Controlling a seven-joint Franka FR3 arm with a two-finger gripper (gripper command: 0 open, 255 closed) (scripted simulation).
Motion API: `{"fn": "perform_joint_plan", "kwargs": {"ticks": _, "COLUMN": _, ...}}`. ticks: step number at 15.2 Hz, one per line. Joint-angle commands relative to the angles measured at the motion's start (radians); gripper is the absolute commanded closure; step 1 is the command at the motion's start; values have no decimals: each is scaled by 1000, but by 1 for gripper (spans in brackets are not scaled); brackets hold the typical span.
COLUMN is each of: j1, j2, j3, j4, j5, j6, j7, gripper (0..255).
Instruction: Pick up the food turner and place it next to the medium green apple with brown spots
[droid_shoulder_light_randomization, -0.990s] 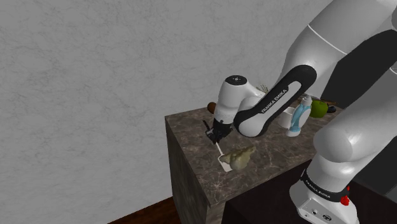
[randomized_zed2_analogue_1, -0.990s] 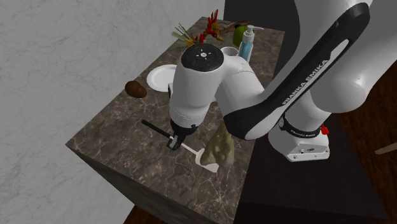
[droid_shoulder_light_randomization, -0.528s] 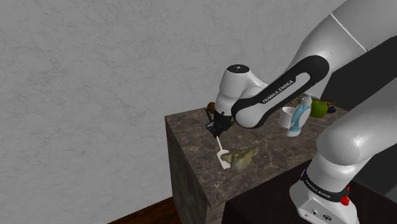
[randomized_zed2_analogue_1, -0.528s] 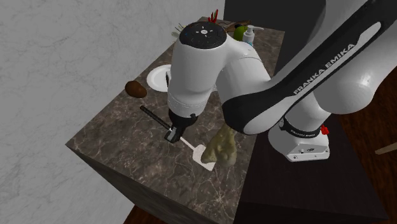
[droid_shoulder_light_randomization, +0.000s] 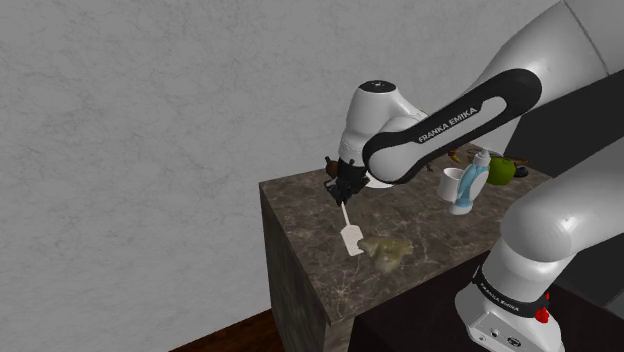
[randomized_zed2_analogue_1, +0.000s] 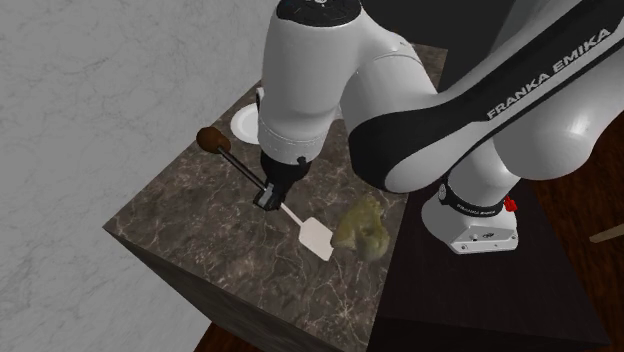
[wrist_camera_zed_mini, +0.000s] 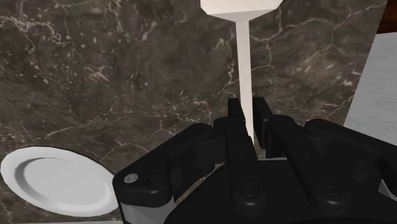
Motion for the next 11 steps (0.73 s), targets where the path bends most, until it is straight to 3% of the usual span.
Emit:
{"fn": "perform_joint_plan", "kwargs": {"ticks": 1, "j1": 13, "j2": -30, "j3": -14, "j4": 8, "j5": 12, "j6": -38, "j7": -12, "gripper": 255}}
{"fn": "perform_joint_plan", "kwargs": {"ticks": 11, "j1": 37, "j2": -126, "j3": -66, "j4": 82, "j5": 27, "j6": -206, "j7": -47, "gripper": 255}}
